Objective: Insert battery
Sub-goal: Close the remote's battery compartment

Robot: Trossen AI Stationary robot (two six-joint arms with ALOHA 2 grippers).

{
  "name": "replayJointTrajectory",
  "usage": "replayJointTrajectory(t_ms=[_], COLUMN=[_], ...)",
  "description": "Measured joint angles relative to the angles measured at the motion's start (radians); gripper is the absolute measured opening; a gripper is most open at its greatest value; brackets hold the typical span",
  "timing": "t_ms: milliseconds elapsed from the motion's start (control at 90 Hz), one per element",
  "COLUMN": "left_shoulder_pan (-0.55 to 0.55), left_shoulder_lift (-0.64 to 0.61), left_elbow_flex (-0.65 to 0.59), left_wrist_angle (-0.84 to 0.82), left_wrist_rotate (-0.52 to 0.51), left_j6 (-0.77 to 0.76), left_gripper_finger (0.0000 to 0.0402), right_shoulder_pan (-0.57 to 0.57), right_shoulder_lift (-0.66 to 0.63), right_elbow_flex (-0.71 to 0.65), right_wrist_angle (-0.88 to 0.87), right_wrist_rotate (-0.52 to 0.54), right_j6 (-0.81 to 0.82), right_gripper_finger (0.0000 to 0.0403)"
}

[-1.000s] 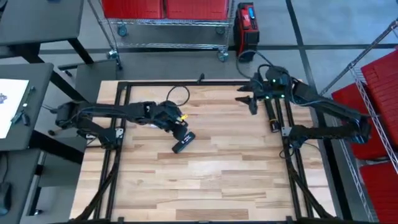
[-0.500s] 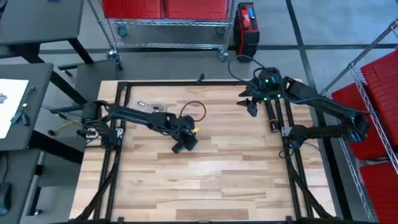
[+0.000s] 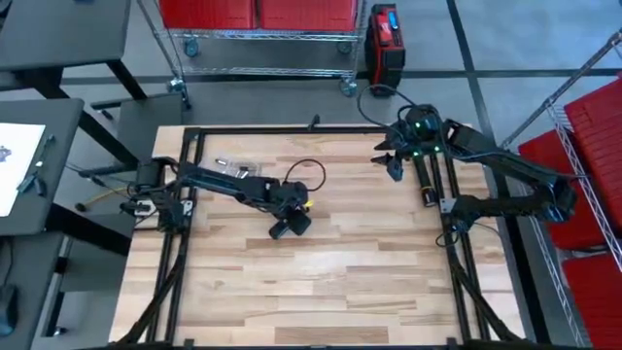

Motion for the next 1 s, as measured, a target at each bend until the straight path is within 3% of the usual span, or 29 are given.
replayJointTrajectory(t_ms=[456, 689, 1000], left_shoulder_pan=[0.002, 0.002, -0.017], left_shoulder_lift=[0.004, 0.006, 0.005], left_elbow_flex=[0.055, 0.011, -0.018], left_wrist_angle=[-0.097, -0.069, 0.038], left_wrist_rotate=[-0.028, -0.020, -0.072], left_j6=[0.017, -0.070, -0.038], left_gripper_finger=[0.0140, 0.0140, 0.0140], right_shoulder_pan=[0.000, 0.000, 0.000], right_shoulder_lift=[0.000, 0.000, 0.000], right_elbow_flex=[0.000, 0.000, 0.000], right_wrist_angle=[-0.024, -0.024, -0.024], right_wrist_rotate=[-0.001, -0.001, -0.001], right_j6=[0.001, 0.001, 0.001], right_gripper_finger=[0.0189, 0.0189, 0.0189])
